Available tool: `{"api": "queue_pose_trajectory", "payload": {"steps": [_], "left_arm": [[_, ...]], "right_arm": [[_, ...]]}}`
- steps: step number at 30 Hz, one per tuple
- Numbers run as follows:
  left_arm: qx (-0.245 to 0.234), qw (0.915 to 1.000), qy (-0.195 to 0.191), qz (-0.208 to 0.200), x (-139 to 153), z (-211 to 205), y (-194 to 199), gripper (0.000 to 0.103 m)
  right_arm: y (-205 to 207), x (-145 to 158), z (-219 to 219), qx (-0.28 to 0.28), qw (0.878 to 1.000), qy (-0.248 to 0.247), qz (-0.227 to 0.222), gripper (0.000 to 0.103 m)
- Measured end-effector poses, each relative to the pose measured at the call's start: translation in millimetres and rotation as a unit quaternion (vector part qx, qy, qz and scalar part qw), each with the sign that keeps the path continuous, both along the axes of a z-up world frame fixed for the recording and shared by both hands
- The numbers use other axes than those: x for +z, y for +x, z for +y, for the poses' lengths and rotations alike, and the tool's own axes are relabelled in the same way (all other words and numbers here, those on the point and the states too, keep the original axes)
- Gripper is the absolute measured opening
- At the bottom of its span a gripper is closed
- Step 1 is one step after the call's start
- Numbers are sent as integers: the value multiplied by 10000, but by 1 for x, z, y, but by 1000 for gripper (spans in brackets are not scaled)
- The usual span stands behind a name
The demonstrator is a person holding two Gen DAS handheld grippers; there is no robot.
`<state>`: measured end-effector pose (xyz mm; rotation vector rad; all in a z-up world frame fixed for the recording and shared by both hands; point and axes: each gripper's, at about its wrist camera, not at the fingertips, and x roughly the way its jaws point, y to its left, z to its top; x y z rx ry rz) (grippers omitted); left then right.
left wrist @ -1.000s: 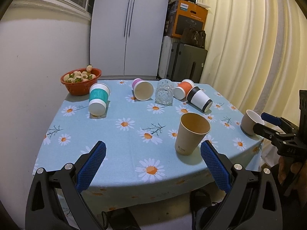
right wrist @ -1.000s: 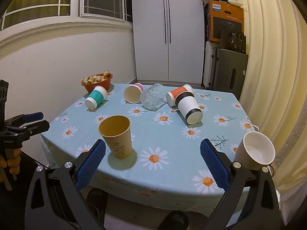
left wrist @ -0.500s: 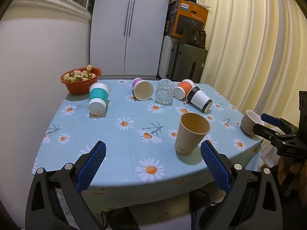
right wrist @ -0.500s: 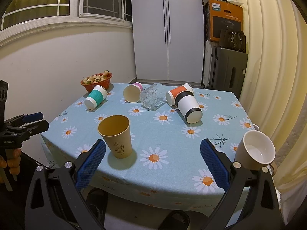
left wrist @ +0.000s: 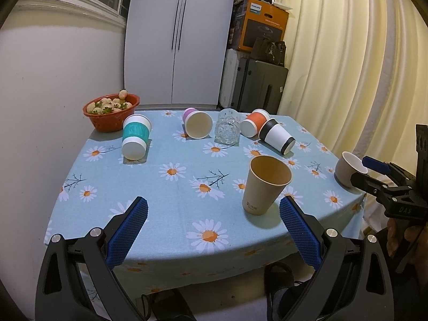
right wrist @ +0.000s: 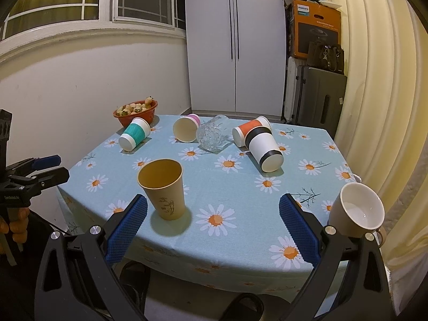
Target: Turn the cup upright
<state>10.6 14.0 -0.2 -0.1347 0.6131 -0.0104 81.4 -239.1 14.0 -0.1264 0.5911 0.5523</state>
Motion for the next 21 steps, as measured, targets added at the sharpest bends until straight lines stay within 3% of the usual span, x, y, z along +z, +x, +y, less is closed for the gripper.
{"api": "queue_pose_trajectory", "payload": {"steps": [21], "left_arm": [[7, 10000, -3, -9, 1, 1, 0, 96]], "right_arm": [[1, -2, 0, 19, 10000, -22, 33, 98]]}}
